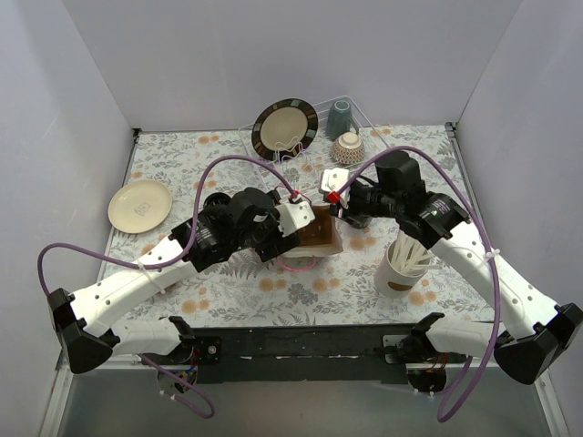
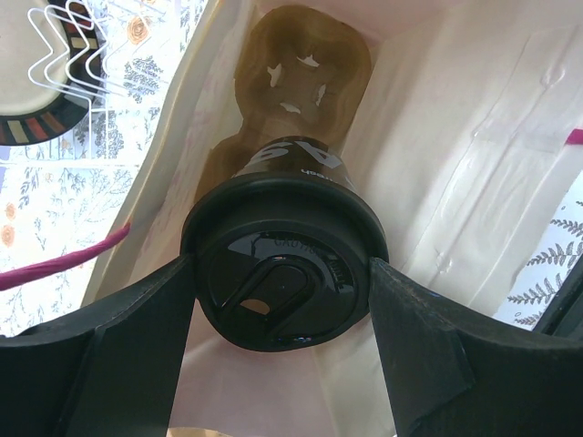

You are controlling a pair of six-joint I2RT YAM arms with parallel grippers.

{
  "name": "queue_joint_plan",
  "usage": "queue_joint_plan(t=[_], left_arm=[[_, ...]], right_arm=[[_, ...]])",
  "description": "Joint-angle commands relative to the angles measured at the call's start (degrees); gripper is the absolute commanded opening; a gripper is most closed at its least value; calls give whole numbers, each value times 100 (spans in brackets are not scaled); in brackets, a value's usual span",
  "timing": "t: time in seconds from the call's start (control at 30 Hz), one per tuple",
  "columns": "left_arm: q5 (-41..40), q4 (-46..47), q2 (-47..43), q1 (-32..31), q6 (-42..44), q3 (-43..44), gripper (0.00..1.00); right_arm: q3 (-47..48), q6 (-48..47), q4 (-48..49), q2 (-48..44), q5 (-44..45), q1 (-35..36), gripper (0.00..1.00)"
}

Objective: Pack the takeout coffee

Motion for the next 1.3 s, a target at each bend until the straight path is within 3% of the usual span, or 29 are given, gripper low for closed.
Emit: queue_joint_plan(t=[0.0,0.17,0.47,0.87,1.07,1.27], left_arm=[[28,106,-216,-34,132,-42,0],[37,106,-163,-25,141,37,0],[63,133,-137,-34,194,38,0],[2,177,-268,-52,229,-200,0],[-16,177,-339,-51,282,-279,0],[28,177,-339,-52,334,-297,0]], right_arm=[[46,-136,-56,-100,-295,-12,43],[-16,-84,137,-135,276,-12,37],[335,-75,-205,128,435,23,44],[986,-13,-549,559,303,234,43],[881,-101,-654,638,470,287,43],[626,-75,-593,585,496,287,31]])
